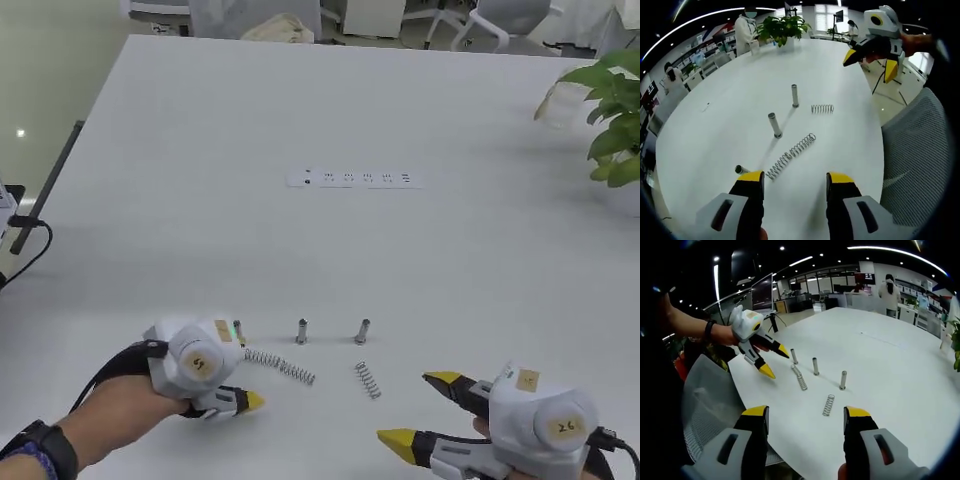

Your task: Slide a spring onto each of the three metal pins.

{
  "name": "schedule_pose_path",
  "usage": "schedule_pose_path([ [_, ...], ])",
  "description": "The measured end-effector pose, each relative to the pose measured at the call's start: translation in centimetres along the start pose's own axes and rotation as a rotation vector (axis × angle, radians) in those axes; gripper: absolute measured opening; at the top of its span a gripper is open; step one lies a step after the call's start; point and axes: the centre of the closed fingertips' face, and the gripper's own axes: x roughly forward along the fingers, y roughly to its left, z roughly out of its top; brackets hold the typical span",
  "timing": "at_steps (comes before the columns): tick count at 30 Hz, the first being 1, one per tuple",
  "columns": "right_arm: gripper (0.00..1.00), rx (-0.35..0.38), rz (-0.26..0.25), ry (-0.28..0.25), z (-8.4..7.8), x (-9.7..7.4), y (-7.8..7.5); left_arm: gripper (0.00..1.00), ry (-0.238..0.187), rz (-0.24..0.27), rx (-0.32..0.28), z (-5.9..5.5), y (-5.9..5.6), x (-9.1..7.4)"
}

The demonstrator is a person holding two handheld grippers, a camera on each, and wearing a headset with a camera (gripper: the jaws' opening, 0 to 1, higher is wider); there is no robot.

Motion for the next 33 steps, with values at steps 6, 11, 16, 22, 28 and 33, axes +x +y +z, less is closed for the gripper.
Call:
schedule_pose_path([
  [6, 0.59, 0.003, -0.001, 0.006, -0.1, -0.1, -0.2, 0.44, 0.009, -0.01, -0.012, -0.1, 0.2, 1.1],
  [11, 0.58, 0.009, -0.003, 0.016, -0.5, -0.2, -0.4, 0.44, 0.014, -0.025, -0.029, -0.2, 0.3, 1.9],
  [16, 0.58, 0.011, -0.003, 0.02, -0.6, -0.2, -0.4, 0.45, 0.017, -0.047, -0.063, -0.3, 0.3, 2.6],
  [22, 0.57, 0.017, -0.008, 0.019, -0.5, -0.2, -0.5, 0.44, 0.039, -0.061, -0.062, -0.8, 0.1, 3.3],
  [28, 0.56, 0.021, -0.014, 0.016, -0.6, -0.2, -0.6, 0.4, 0.045, -0.081, -0.059, -0.9, -0.6, 2.9],
  [33, 0.56, 0.018, -0.011, 0.02, -0.8, -0.1, -0.5, 0.34, 0.075, -0.085, -0.029, -1.7, -0.7, 2.8],
])
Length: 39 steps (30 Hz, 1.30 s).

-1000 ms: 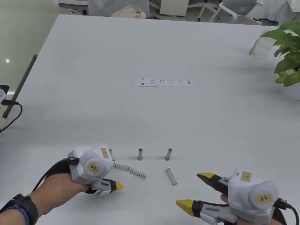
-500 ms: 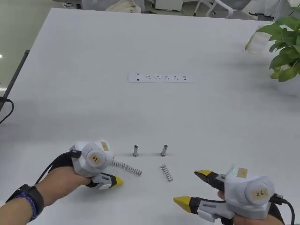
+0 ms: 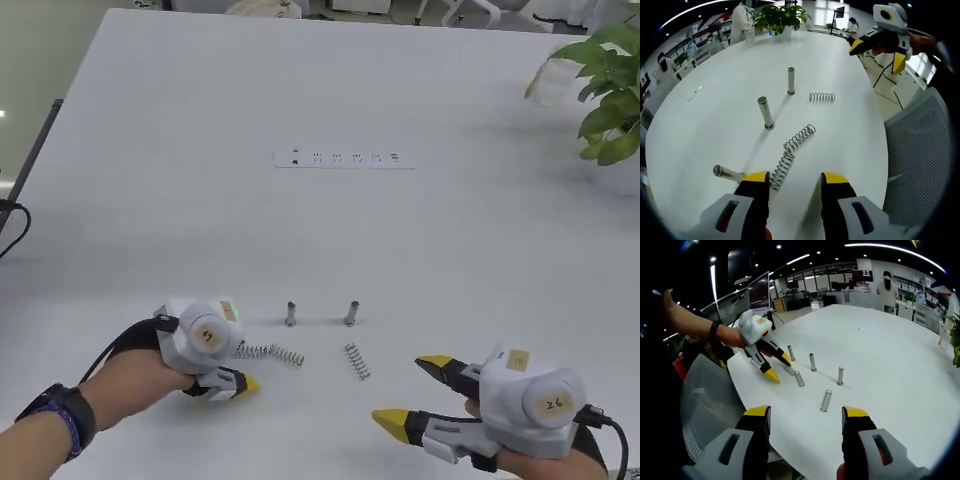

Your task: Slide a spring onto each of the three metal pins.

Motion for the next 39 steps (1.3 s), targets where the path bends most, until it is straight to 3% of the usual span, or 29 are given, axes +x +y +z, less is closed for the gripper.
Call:
schedule_pose_path([
  [5, 0.55, 0.0, 0.0, -0.005, 0.1, 0.0, 0.1, 0.27, 0.019, -0.003, 0.004, -0.5, -0.1, -0.3],
  [11, 0.55, -0.003, 0.0, -0.006, 0.1, 0.0, 0.2, 0.18, 0.033, 0.024, -0.035, -1.0, 0.4, -0.2],
  [16, 0.55, 0.0, -0.004, -0.012, 0.2, -0.2, 0.2, 0.03, 0.053, 0.064, -0.061, -1.1, 1.2, -0.2],
  [18, 0.54, -0.001, -0.006, -0.011, 0.1, -0.2, 0.2, 0.03, 0.052, 0.069, -0.094, -1.2, 1.2, -0.3],
  [26, 0.54, -0.005, -0.005, -0.009, -0.1, -0.2, 0.4, 0.02, 0.05, 0.067, -0.132, -1.7, 0.6, -0.6],
  [32, 0.54, 0.002, 0.004, -0.007, -0.1, -0.1, 0.6, 0.02, 0.012, 0.073, -0.183, -2.2, -0.5, -1.7],
  [39, 0.54, 0.007, 0.016, -0.007, -0.1, 0.6, 0.9, 0.02, 0.0, 0.086, -0.192, -3.1, -1.4, -2.9],
])
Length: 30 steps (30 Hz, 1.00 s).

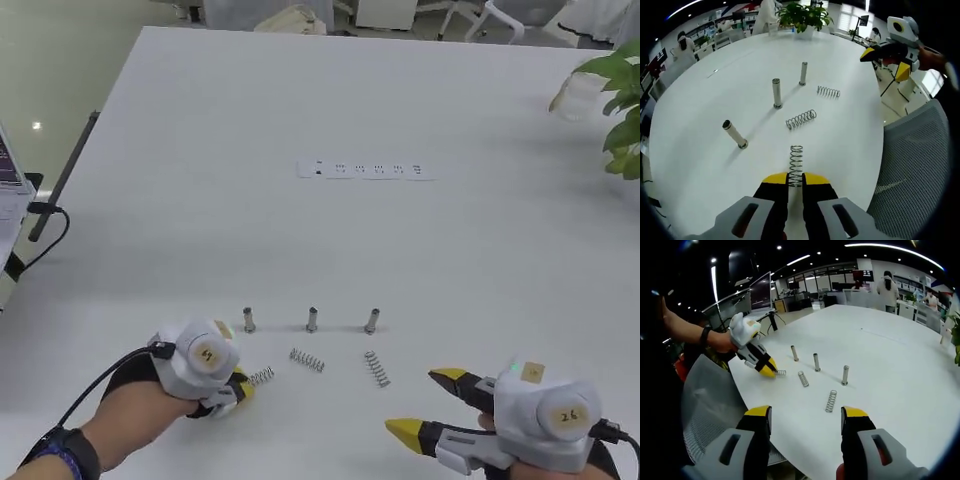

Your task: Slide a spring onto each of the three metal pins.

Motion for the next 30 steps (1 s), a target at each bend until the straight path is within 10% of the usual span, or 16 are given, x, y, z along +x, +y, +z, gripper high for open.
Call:
schedule_pose_path([
  [30, 0.54, -0.002, 0.033, 0.008, -0.2, 0.8, 1.0, 0.02, -0.099, 0.054, -0.063, 0.1, -1.3, -3.8],
])
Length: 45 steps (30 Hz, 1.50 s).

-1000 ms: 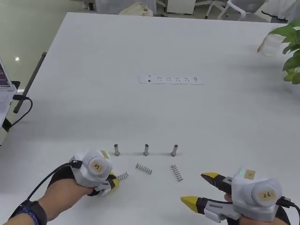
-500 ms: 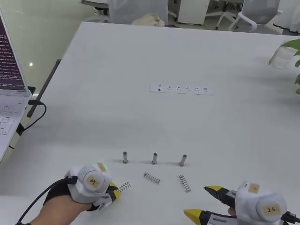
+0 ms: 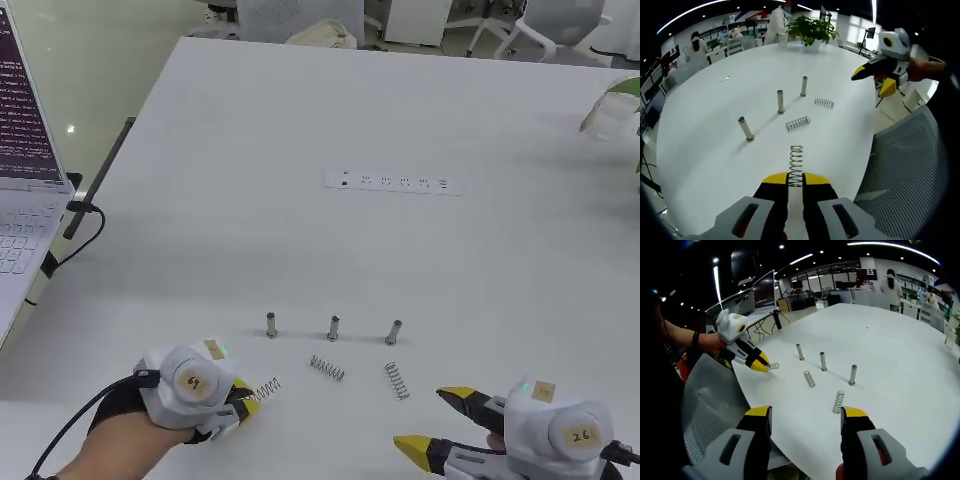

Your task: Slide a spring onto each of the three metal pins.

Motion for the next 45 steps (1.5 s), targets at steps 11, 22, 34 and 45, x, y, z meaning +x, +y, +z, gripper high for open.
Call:
schedule_pose_path([
  [11, 0.52, -0.014, 0.023, 0.002, 0.2, 0.5, 0.5, 0.02, -0.017, 0.009, 0.022, 0.7, -0.6, -1.0],
  [22, 0.51, -0.042, 0.082, -0.001, 1.3, 1.8, 2.1, 0.02, -0.046, -0.016, 0.085, 2.7, -2.5, -1.1],
  [34, 0.49, -0.066, 0.151, 0.003, 1.7, 2.8, 4.2, 0.02, -0.067, -0.069, 0.139, 4.1, -5.3, -0.6],
  [45, 0.45, -0.081, 0.212, 0.021, 1.5, 3.3, 5.7, 0.02, -0.076, -0.112, 0.158, 4.1, -7.3, -0.5],
])
